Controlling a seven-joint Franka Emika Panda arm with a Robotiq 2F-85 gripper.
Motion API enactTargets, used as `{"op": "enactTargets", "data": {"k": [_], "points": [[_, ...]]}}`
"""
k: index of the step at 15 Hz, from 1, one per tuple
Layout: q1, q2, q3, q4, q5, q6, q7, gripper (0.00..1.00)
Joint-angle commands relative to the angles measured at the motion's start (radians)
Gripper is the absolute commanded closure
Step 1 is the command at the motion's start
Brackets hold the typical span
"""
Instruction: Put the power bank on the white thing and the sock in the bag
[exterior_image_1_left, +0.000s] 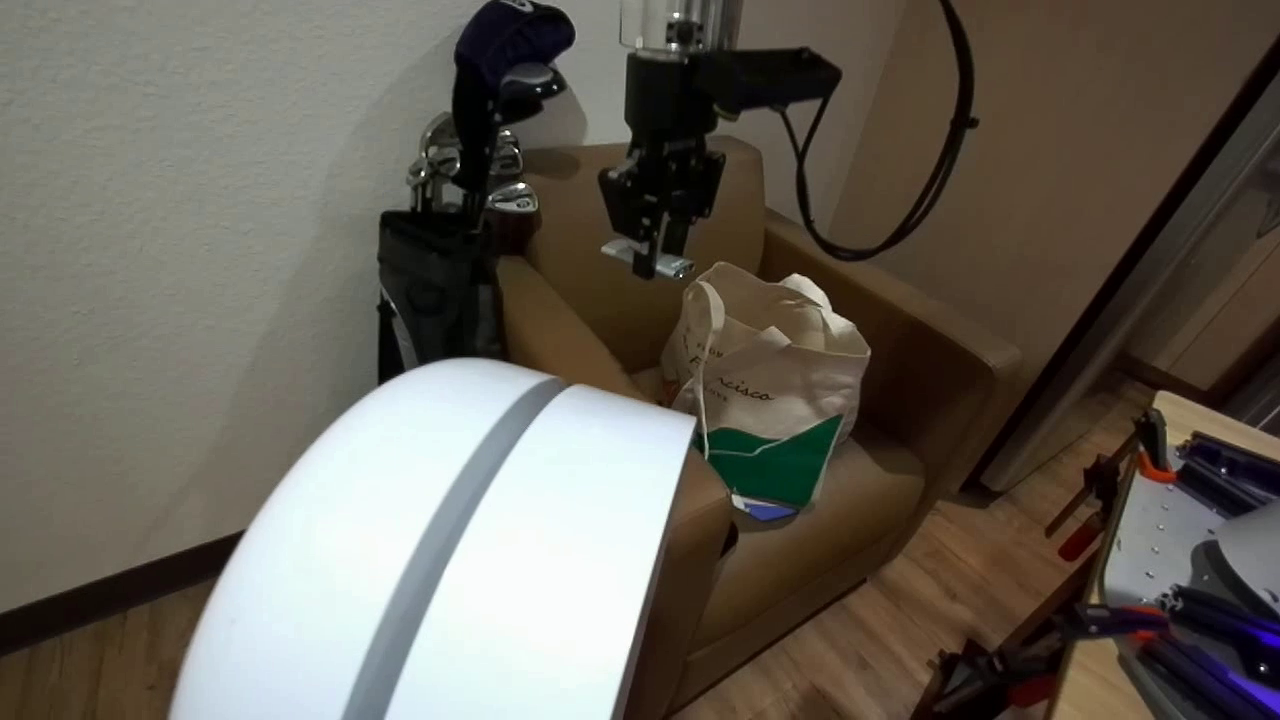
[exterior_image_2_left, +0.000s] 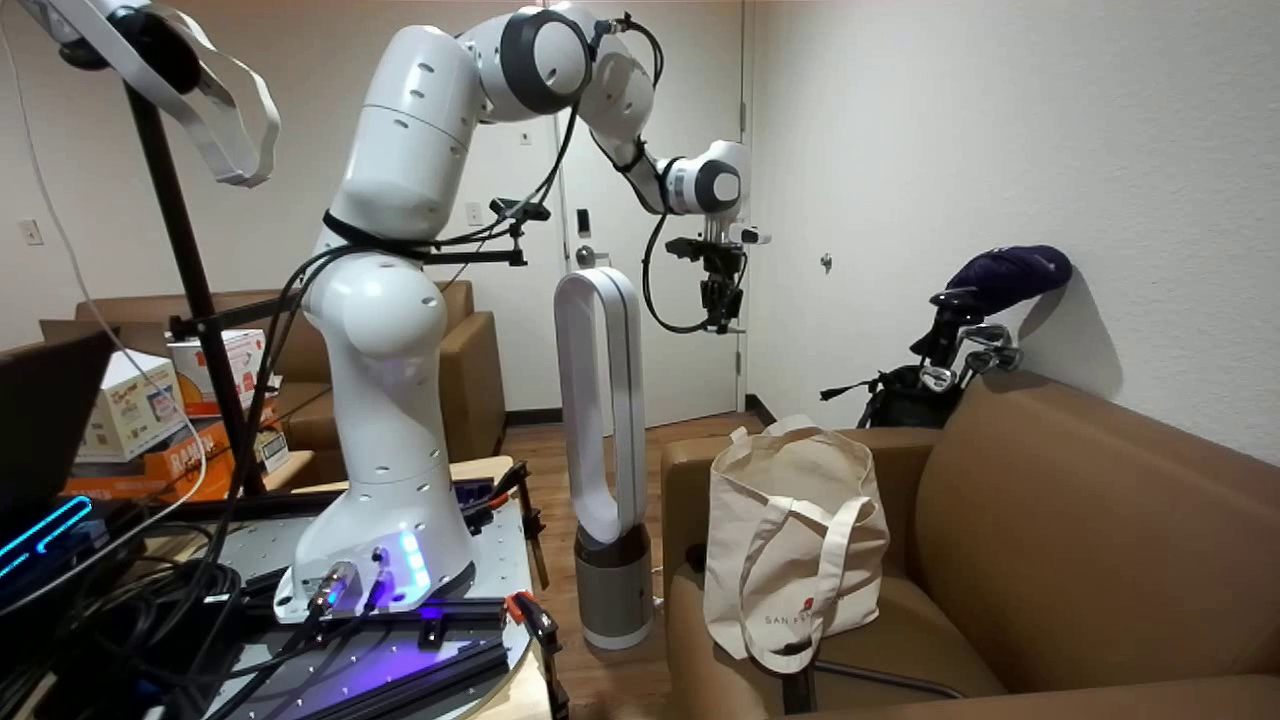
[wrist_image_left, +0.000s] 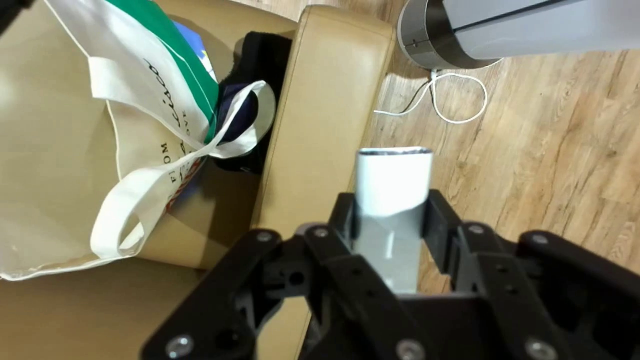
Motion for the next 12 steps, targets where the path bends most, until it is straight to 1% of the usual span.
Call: {"op": "enactTargets", "data": {"k": [1, 2, 5, 6, 8, 9, 10, 12], "points": [[0.006, -0.005, 0.015, 0.036, -0.040, -0.032, 0.010, 0.87], [0.035, -0.024, 0.012, 0.060, -0.096, -0.063, 0.027, 0.87], [0.092, -0.070, 0.040, 0.135, -0.195, -0.160, 0.028, 0.87], [0.104, -0.086, 0.061, 0.154, -0.201, -0.196, 0.009, 0.87], [0.118, -0.127, 0.110, 0.167, -0.175, -0.242, -0.041, 0.87], [0.126, -0.163, 0.133, 0.151, -0.177, -0.237, -0.060, 0.87], [0.134, -0.210, 0.153, 0.119, -0.187, -0.208, -0.062, 0.87], [0.133, -0.271, 0.180, 0.087, -0.189, -0.170, -0.069, 0.87]]}}
